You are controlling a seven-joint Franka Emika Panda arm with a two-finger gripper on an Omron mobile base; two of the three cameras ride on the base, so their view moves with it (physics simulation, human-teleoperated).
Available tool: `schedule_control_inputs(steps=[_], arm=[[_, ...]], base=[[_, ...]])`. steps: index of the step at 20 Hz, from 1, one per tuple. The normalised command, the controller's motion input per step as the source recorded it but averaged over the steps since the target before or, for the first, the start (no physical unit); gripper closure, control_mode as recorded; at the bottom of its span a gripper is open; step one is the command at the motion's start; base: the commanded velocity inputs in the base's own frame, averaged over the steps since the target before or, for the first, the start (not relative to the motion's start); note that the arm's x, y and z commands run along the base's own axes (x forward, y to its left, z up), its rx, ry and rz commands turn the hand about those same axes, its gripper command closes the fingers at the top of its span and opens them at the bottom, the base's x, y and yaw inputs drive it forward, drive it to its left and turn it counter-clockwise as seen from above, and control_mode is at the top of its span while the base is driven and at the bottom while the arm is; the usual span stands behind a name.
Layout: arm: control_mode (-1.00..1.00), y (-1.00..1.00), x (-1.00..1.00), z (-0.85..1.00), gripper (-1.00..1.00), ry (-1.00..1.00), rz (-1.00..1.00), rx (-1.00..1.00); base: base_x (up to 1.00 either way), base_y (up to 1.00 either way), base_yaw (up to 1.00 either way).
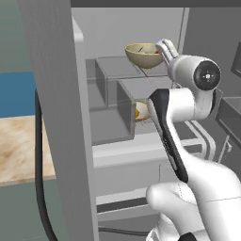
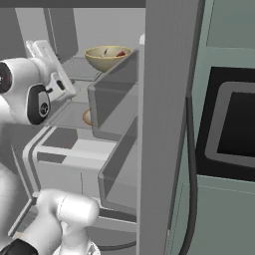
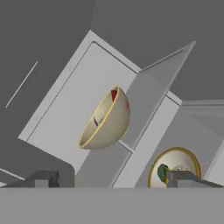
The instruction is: Place the bowl with the broccoli and lemon on the second highest shelf of the fridge. Place the bowl with the fish and steak on the top shelf of the fridge.
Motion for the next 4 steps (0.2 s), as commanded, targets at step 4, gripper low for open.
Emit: schedule_control_inputs(steps=[4], arm=[[-1.0,0.01,-1.0,0.0,-1.0,0.03,0.0,-0.01]], base=[[0.0,0.0,0.0]])
